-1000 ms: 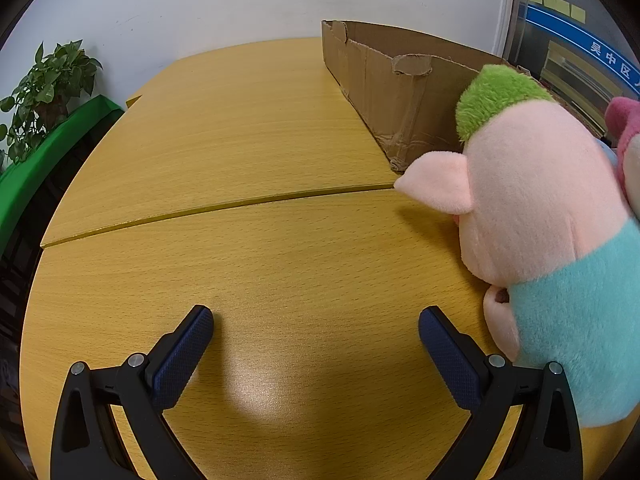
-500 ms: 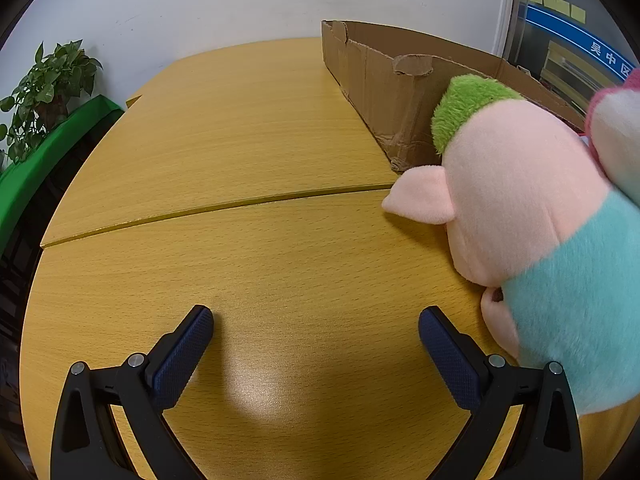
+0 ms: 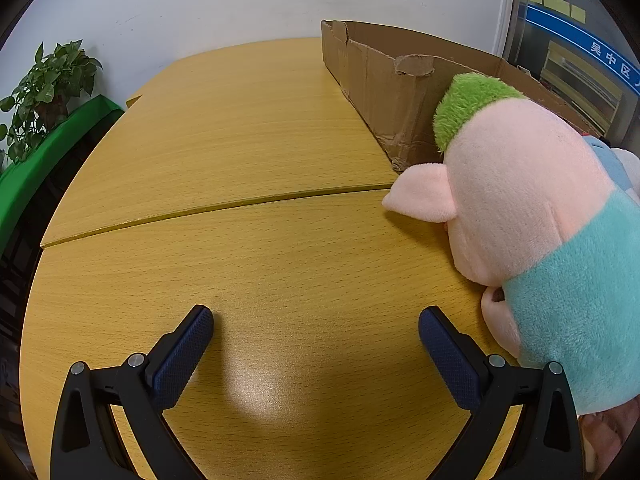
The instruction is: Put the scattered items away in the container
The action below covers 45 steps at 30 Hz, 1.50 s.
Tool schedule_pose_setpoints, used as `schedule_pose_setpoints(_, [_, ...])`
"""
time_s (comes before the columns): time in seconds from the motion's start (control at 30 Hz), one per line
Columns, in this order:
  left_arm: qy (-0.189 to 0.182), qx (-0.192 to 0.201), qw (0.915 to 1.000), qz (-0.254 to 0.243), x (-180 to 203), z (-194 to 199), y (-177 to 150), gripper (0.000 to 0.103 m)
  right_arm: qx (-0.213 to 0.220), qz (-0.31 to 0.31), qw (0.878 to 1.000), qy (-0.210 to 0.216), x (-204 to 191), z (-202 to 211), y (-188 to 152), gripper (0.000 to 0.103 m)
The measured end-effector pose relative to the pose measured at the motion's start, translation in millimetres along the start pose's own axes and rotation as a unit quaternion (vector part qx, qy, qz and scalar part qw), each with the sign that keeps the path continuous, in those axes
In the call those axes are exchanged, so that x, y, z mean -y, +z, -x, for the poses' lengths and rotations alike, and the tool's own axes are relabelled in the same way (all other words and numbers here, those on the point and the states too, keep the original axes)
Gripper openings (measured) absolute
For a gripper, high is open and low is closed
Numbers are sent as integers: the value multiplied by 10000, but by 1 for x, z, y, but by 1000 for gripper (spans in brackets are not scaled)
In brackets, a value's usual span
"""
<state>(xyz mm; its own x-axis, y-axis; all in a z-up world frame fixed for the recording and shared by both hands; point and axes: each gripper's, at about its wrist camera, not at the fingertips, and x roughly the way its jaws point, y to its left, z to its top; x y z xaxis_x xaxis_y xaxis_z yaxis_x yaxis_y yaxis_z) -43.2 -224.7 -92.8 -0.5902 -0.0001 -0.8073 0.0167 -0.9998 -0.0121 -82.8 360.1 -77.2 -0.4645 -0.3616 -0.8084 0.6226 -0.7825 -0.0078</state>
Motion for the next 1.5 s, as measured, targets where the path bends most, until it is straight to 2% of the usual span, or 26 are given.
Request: schedule_pose_setpoints(1.5, [66, 3, 9999, 90, -1, 0, -1, 103, 1, -6, 10000, -4, 0, -1, 0, 103])
